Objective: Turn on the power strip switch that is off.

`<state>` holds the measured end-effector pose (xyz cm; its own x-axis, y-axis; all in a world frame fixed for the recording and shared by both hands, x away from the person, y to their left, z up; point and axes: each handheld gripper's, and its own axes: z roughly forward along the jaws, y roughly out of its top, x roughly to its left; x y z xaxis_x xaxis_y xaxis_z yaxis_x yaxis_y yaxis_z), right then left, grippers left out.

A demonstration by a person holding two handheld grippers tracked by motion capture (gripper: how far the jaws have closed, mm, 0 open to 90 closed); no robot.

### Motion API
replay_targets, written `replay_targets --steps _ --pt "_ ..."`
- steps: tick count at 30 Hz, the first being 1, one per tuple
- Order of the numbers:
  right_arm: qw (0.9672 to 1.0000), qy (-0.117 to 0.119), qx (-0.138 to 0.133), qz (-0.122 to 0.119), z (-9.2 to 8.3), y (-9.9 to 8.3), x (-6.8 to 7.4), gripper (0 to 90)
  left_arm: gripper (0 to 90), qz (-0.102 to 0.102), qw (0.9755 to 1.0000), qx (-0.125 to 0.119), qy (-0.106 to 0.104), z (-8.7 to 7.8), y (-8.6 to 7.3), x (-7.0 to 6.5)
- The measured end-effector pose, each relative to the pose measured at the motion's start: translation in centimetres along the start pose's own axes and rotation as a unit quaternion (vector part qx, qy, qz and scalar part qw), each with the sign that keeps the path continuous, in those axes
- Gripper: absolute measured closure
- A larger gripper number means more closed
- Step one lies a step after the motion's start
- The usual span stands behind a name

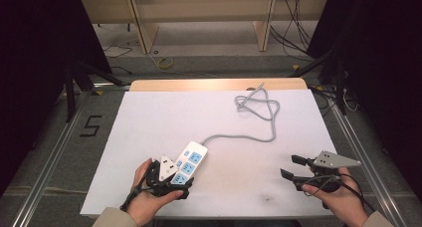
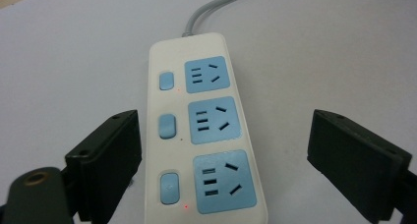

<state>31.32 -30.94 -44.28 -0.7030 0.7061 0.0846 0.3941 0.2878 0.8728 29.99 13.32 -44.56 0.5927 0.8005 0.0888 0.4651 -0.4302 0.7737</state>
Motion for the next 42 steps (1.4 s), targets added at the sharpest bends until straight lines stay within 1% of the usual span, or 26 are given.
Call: replay_targets --steps 2,4,5,6,10,11,12,14,17,18,19,21,22,23,24,25,26,27,28,29,30,31,32,36,40,42 --pt "1.0 0.0 0.001 -0.002 0.0 0.0 0.0 33.4 13.5 -0.005 0.9999 -0.003 0.008 -0.3 -0.1 0.4" --pt "1.0 -0.001 0.0 -0.002 0.0 0.0 0.0 33.4 14.4 -0.017 0.9997 -0.008 0.014 -0.7 -0.2 1.0" --pt "1.0 -0.001 0.001 -0.002 -0.1 0.0 0.0 33.4 15.4 -0.029 0.9992 -0.008 0.026 -1.1 -0.3 1.6" --pt "1.0 -0.001 0.0 -0.003 -0.1 0.0 0.0 33.4 15.6 -0.029 0.9992 -0.008 0.026 -1.1 -0.3 1.6" --pt "1.0 -0.001 0.0 -0.003 0.0 0.0 0.1 33.4 15.9 -0.045 0.9981 -0.002 0.042 -1.5 -0.8 3.0" --pt "1.0 -0.002 0.0 -0.003 0.0 0.0 0.1 33.4 16.0 -0.054 0.9974 -0.005 0.047 -1.6 -0.9 3.5" --pt "1.0 -0.002 0.0 -0.003 0.0 0.0 0.1 33.4 16.1 -0.054 0.9974 -0.005 0.047 -1.6 -0.9 3.5" --pt "1.0 -0.002 0.001 -0.002 -0.1 0.0 0.1 33.4 16.5 -0.058 0.997 -0.004 0.053 -1.8 -1.0 3.9" --pt "1.0 -0.002 0.001 -0.002 0.0 0.0 0.1 33.4 23.3 -0.063 0.9961 -0.006 0.062 -1.9 -1.1 4.4" --pt "1.0 -0.002 0.001 -0.002 0.0 0.0 0.1 33.4 23.3 -0.064 0.9958 -0.004 0.065 -2.0 -1.1 4.5" --pt "1.0 -0.002 0.0 -0.003 0.0 0.0 0.1 33.4 31.0 -0.065 0.9955 -0.005 0.069 -2.0 -1.0 4.5" --pt "1.0 -0.002 0.001 -0.002 0.0 0.1 0.1 33.4 41.7 -0.062 0.995 -0.001 0.079 -2.1 -0.9 4.6" --pt "1.0 -0.002 0.001 -0.002 0.0 0.1 0.1 33.4 41.7 -0.064 0.9945 -0.004 0.083 -2.1 -0.8 4.6" --pt "1.0 -0.003 0.002 -0.003 0.0 0.1 0.1 33.4 53.6 -0.066 0.994 -0.004 0.087 -2.2 -0.8 4.7" --pt "1.0 -0.002 0.001 -0.004 0.0 0.1 0.1 33.4 59.0 -0.068 0.9935 -0.003 0.09 -2.3 -0.5 4.9" --pt "1.0 -0.002 0.001 -0.004 0.0 0.1 0.1 33.4 64.5 -0.068 0.9935 -0.003 0.09 -2.3 -0.5 4.9" --pt "1.0 -0.003 0.0 -0.003 0.0 0.1 0.1 33.4 64.5 -0.073 0.9931 -0.005 0.092 -2.4 -0.5 5.0" --pt "1.0 -0.003 0.001 -0.003 0.0 0.1 0.1 33.4 75.2 -0.073 0.9931 -0.001 0.092 -2.4 -0.4 5.1" --pt "1.0 -0.003 0.001 -0.003 0.0 0.1 0.1 33.4 79.6 -0.079 0.9929 0.002 0.089 -2.4 -0.4 5.2" --pt "1.0 -0.003 0.001 -0.003 0.0 0.1 0.1 33.4 79.6 -0.082 0.9929 0.006 0.085 -2.4 -0.3 5.4" --pt "1.0 -0.004 0.001 -0.004 0.0 0.1 0.1 33.4 86.7 -0.086 0.9928 0.01 0.082 -2.3 -0.3 5.5" --pt "1.0 -0.003 0.001 -0.004 0.1 0.1 0.1 33.4 86.7 -0.087 0.9928 0.015 0.081 -2.2 -0.3 5.6" --pt "1.0 -0.003 0.002 -0.005 0.1 0.1 0.2 33.4 89.6 -0.085 0.9929 0.021 0.08 -2.2 -0.3 5.7" --pt "1.0 -0.003 0.002 -0.005 0.1 0.1 0.2 33.5 89.7 -0.079 0.9926 0.036 0.085 -1.9 -0.1 6.0" --pt "1.0 -0.003 0.003 -0.004 0.1 0.1 0.2 33.5 89.8 -0.073 0.9931 0.044 0.081 -1.5 0.1 6.3" --pt "1.0 -0.003 0.003 -0.004 0.1 0.1 0.2 33.5 89.8 -0.075 0.9932 0.046 0.076 -1.2 0.3 6.2"
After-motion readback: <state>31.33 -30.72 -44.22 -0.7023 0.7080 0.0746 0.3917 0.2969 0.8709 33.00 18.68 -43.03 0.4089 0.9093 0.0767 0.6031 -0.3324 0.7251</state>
